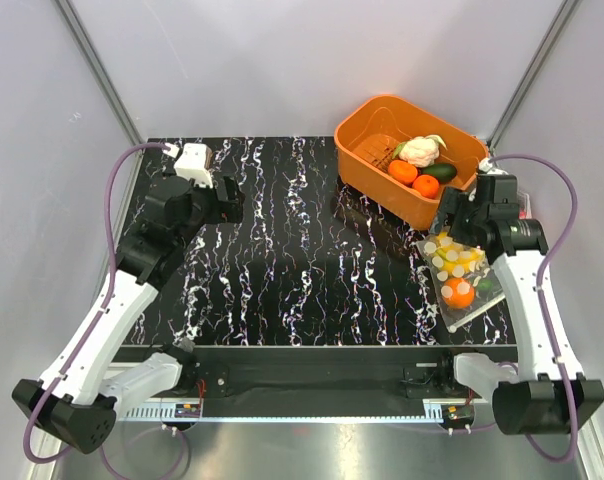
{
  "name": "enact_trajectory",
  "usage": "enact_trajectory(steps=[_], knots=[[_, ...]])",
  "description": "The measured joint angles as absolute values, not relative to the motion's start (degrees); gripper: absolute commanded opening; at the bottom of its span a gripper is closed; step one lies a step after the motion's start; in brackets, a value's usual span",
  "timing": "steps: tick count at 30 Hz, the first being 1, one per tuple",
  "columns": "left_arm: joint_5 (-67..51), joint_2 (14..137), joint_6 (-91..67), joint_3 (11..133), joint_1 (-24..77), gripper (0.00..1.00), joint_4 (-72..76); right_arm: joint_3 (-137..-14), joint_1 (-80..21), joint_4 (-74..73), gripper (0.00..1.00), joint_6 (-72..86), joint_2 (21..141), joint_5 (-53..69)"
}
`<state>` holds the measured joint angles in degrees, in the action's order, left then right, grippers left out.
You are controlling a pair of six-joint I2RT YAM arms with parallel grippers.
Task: Open the zip-top bag and remove the fake food
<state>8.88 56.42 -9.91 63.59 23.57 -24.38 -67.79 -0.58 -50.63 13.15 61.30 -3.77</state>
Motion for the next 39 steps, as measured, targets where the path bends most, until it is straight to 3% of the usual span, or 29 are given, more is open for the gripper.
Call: enact_trajectory(steps=[7, 10, 11, 13, 21, 25, 31, 39], knots=[[6.6, 56.6, -9.9, 63.6, 23.6, 0.99, -24.4, -64.8, -1.4, -51.1, 0.94, 13.9, 67.6, -7.9], [6.4, 56.6, -9.9, 63.6, 23.6, 0.99, -24.4, -63.0, -2.8, -50.5, 0.84, 14.4, 70.6, -9.5], [6.4, 56.6, -9.9, 63.6, 23.6, 0.99, -24.4, -62.6, -3.3, -50.2, 0.75, 14.6, 71.9, -10.2], [6.4, 56.6, -9.9, 63.6, 23.6, 0.99, -24.4, -62.2, -4.3, -49.4, 0.67, 14.9, 74.7, -11.6], [6.5, 56.6, -9.2, 63.6, 23.6, 0.99, -24.4, -62.2, -7.2, -46.1, 0.52, 14.9, 84.6, -18.4], [6.5, 56.8, -9.0, 63.6, 23.6, 0.99, -24.3, -62.2, -7.9, -45.3, 0.56, 14.5, 84.8, -20.0], [6.5, 58.0, -8.8, 63.6, 23.6, 0.99, -24.3, -62.3, -8.3, -43.8, 0.83, 13.0, 77.7, -18.5], [6.5, 58.4, -8.4, 63.6, 23.6, 0.99, -24.3, -62.2, -8.3, -41.4, 0.85, 11.1, 80.1, -18.4]])
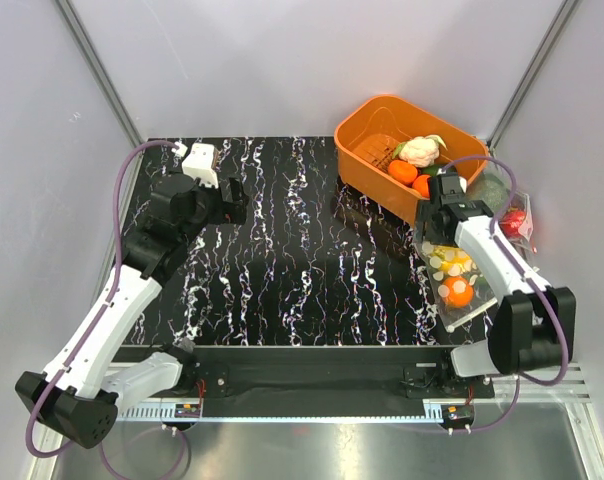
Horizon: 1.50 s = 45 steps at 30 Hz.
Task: Open the zip-top bag and remove the fake food
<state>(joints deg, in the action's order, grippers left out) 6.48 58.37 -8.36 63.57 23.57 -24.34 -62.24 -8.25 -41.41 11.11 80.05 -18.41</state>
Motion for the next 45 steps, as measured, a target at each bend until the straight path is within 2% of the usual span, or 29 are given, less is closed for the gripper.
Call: enact_trajectory(steps=[2, 5, 9, 10, 14, 17, 20, 22, 23, 24, 26, 27, 31, 35, 40, 43, 44, 45], knots=[[6.5, 58.4, -8.3, 63.6, 23.6, 0.99, -24.3, -62.0, -8.3, -41.3, 0.82, 11.2, 82.2, -18.4], [6.5, 58.4, -8.0, 63.6, 23.6, 0.99, -24.3, -61.5, -8.3, -41.1, 0.68, 11.3, 85.0, -18.4], [6.7, 58.4, -7.8, 63.6, 23.6, 0.99, -24.3, -60.9, -8.3, -41.2, 0.37, 11.4, 86.4, -18.3], [6.7, 58.4, -7.7, 63.6, 23.6, 0.99, -24.3, -60.9, -8.3, -41.3, 0.18, 11.2, 86.4, -18.3], [6.7, 58.4, -7.7, 63.6, 23.6, 0.99, -24.3, -60.9, -8.3, -41.2, 0.05, 11.2, 86.4, -18.2], [6.7, 58.4, -7.7, 63.6, 23.6, 0.99, -24.3, -60.9, -8.3, -41.3, 0.0, 11.1, 86.4, -18.1], [6.7, 58.4, -7.5, 63.6, 23.6, 0.99, -24.3, -60.9, -8.3, -41.3, 0.01, 11.2, 86.4, -18.1], [6.7, 58.4, -7.5, 63.6, 23.6, 0.99, -24.3, -60.9, -8.3, -41.4, 0.09, 11.2, 86.2, -18.3], [6.7, 58.4, -7.5, 63.6, 23.6, 0.99, -24.3, -60.9, -8.3, -41.4, 0.18, 11.3, 85.9, -18.5], [6.8, 58.4, -7.5, 63.6, 23.6, 0.99, -24.3, -60.9, -8.3, -41.6, 0.46, 11.4, 85.4, -18.7], [6.8, 58.4, -7.5, 63.6, 23.6, 0.99, -24.3, -60.9, -8.3, -42.0, 0.64, 11.3, 83.9, -19.6], [6.8, 58.4, -7.5, 63.6, 23.6, 0.99, -24.3, -60.9, -8.3, -42.2, 0.78, 11.2, 83.0, -20.2], [6.8, 58.6, -7.5, 63.6, 23.6, 0.99, -24.3, -61.4, -8.3, -43.2, 0.94, 10.6, 79.1, -23.1], [6.7, 59.1, -7.5, 63.6, 23.6, 0.99, -24.4, -61.5, -7.7, -43.2, 0.94, 10.4, 79.2, -23.9], [6.7, 59.2, -7.5, 63.6, 23.6, 0.99, -24.3, -61.5, -6.7, -43.1, 0.89, 10.3, 84.1, -22.9], [6.7, 59.2, -7.5, 63.6, 23.6, 0.99, -24.3, -61.4, -6.7, -43.0, 0.75, 10.2, 86.7, -22.0], [6.8, 59.2, -7.5, 63.6, 23.6, 0.99, -24.3, -61.4, -6.7, -42.9, 0.65, 10.1, 87.3, -21.6], [6.8, 59.2, -7.5, 63.6, 23.6, 0.99, -24.3, -61.4, -6.7, -42.8, 0.6, 10.0, 87.8, -21.5]])
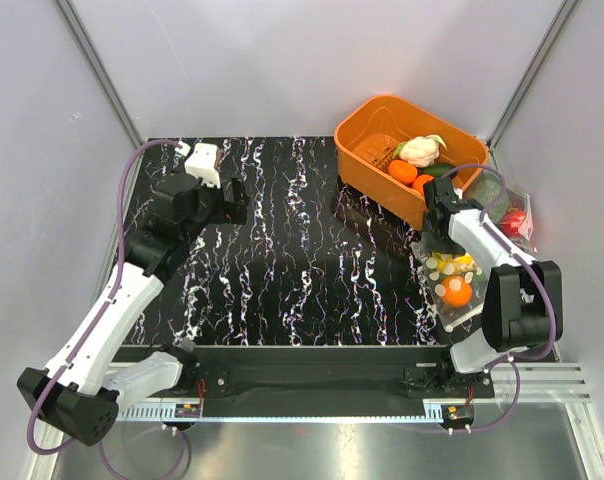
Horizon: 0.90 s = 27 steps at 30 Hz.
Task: Open the zip-top bag and remove the fake food
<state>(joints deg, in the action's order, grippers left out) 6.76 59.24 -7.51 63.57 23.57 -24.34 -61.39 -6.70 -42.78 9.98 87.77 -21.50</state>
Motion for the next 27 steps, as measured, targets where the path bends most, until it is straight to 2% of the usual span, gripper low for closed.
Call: enact_trajectory(steps=[2, 3, 4, 5, 6, 9, 16, 27], knots=[[6.8, 59.2, -7.5, 63.6, 23.6, 0.99, -24.3, -61.4, -6.7, -42.7, 0.53, 10.2, 88.7, -21.4], [6.9, 59.2, -7.5, 63.6, 23.6, 0.99, -24.3, -61.4, -6.7, -42.7, 0.44, 10.2, 89.0, -21.4], [6.9, 59.2, -7.5, 63.6, 23.6, 0.99, -24.3, -61.4, -6.7, -42.7, 0.39, 10.1, 89.4, -21.4], [7.0, 59.2, -7.5, 63.6, 23.6, 0.99, -24.3, -61.4, -6.7, -42.7, 0.3, 10.1, 89.8, -21.4], [7.0, 59.2, -7.5, 63.6, 23.6, 0.99, -24.3, -61.4, -6.7, -42.9, 0.14, 10.2, 90.1, -21.5], [7.2, 59.2, -7.4, 63.6, 23.6, 0.99, -24.3, -61.7, -6.7, -42.9, 0.0, 10.0, 90.4, -21.3], [7.3, 59.2, -7.2, 63.5, 23.6, 0.99, -24.3, -62.9, -8.7, -44.5, 0.0, 10.1, 90.4, -17.8], [7.4, 59.2, -6.9, 63.4, 23.6, 0.99, -24.3, -77.1, -23.4, -54.5, 0.0, 13.1, 91.9, -6.3]])
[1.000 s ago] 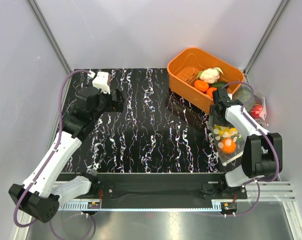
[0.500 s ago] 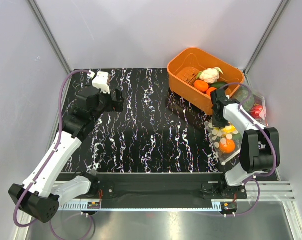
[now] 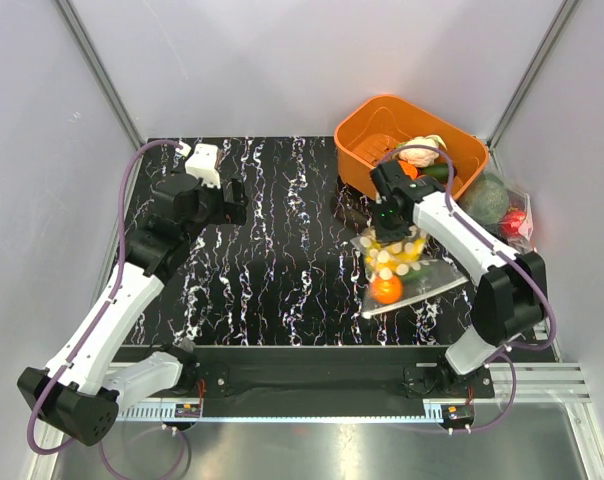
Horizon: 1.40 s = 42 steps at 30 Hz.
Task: Open the zip-top bag and remove the fake food
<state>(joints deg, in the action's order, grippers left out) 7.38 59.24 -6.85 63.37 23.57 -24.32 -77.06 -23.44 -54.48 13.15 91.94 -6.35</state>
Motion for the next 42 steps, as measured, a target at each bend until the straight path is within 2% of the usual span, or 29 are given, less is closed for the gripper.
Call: enact_trajectory(steps=[8, 14, 16, 17, 20, 21, 24, 25, 30, 35, 42], knots=[[7.4, 59.3, -6.8, 63.2, 23.6, 0.99, -24.3, -91.1, -34.1, -53.1, 0.0, 16.8, 103.2, 0.8], [7.4, 59.7, -6.2, 63.2, 23.6, 0.99, -24.3, -111.2, -38.9, -49.7, 0.01, 18.4, 118.9, 1.9], [7.6, 60.0, -6.0, 63.2, 23.6, 0.99, -24.3, -118.6, -40.1, -48.8, 0.09, 18.3, 124.0, 1.0], [7.7, 60.1, -5.9, 63.2, 23.6, 0.99, -24.3, -121.6, -40.6, -48.4, 0.3, 18.2, 126.1, 0.5], [7.9, 60.4, -5.8, 63.1, 23.6, 0.99, -24.3, -126.4, -41.6, -48.1, 0.57, 17.6, 129.3, -1.1], [8.0, 60.4, -5.8, 63.1, 23.6, 0.99, -24.3, -126.2, -41.9, -47.9, 0.7, 17.2, 129.3, -1.9], [8.0, 60.6, -5.8, 63.1, 23.6, 0.99, -24.3, -121.0, -42.1, -45.7, 0.83, 16.3, 126.9, -4.0], [8.0, 60.6, -5.8, 63.1, 23.6, 0.99, -24.3, -117.2, -42.1, -45.2, 0.84, 16.3, 124.9, -4.4], [8.0, 60.7, -5.8, 63.1, 23.6, 0.99, -24.3, -98.3, -42.2, -42.9, 0.89, 17.0, 112.4, -7.0], [8.0, 61.3, -5.8, 63.1, 23.6, 0.99, -24.4, -84.7, -44.8, -40.4, 0.9, 21.0, 99.2, -10.8], [7.9, 61.4, -5.8, 63.1, 23.6, 0.99, -24.4, -69.8, -48.8, -27.1, 0.9, 32.5, 91.7, -12.4]])
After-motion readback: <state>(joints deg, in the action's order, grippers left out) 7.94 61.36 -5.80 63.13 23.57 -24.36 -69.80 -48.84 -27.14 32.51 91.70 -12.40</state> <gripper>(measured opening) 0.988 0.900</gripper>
